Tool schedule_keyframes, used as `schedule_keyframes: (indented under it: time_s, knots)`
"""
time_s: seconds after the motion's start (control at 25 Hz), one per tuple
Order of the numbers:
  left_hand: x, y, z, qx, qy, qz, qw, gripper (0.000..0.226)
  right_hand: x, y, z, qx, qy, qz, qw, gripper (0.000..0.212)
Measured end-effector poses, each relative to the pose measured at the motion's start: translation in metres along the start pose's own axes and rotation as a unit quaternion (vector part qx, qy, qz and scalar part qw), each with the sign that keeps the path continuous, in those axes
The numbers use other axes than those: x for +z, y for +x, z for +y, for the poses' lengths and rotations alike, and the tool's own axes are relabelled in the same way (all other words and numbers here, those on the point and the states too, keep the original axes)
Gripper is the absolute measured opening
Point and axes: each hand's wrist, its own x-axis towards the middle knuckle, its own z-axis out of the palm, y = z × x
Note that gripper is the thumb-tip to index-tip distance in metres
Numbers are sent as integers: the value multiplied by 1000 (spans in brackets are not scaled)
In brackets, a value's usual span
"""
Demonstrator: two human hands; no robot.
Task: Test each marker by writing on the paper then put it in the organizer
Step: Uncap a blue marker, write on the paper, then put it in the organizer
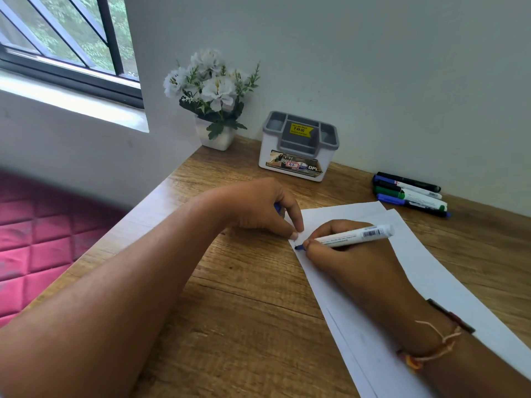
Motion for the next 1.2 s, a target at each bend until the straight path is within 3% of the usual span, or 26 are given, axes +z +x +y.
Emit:
schedule_keyframes:
  time_s: [0.64, 0.8, 1.2]
  knots:
    - [0, 3, -3, 1, 15, -8, 1000, 15, 0, 1, 0, 29, 7, 15, 999, 12]
    - [1, 3, -3, -4, 17, -6, 1000, 15, -12, 6, -3, 69, 51, -34, 996, 12]
    - [1, 2, -1, 0, 13, -15, 1000, 17, -6, -1, 2, 28, 24, 1, 999, 9]
